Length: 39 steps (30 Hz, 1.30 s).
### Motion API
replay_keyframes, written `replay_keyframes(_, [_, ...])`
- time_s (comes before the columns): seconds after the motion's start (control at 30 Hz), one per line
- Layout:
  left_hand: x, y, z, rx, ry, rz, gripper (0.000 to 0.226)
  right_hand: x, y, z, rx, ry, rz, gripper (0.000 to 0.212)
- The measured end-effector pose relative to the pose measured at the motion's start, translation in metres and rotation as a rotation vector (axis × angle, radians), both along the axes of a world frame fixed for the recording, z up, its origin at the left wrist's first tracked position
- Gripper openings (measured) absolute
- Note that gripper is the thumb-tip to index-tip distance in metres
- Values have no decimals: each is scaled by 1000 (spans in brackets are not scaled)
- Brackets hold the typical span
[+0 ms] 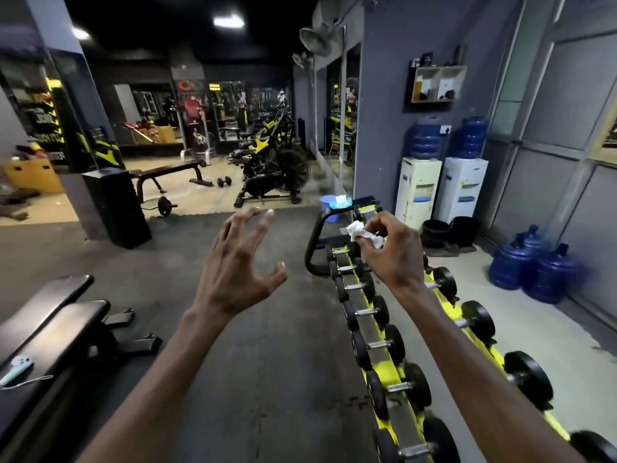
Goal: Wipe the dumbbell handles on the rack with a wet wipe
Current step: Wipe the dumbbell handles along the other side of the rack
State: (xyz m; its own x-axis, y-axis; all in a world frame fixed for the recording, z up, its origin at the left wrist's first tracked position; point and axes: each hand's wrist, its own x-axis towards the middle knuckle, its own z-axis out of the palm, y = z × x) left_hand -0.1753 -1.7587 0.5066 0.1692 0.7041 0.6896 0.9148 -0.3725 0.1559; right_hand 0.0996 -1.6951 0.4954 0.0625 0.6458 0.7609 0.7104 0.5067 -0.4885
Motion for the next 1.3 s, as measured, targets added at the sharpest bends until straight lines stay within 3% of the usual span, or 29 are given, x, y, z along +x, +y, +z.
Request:
replay_keyframes(0.57, [-47,271,-8,-21,-21,121,87,-62,310,6,-62,-40,111,19])
replay_keyframes(1.0, [-169,547,-6,-28,10,99,86,-194,580,3,-106,38,136,15])
replay_keyframes(1.3, [-200,740,-12,-72,-14,72,87,-215,765,-14,-165,76,81,17])
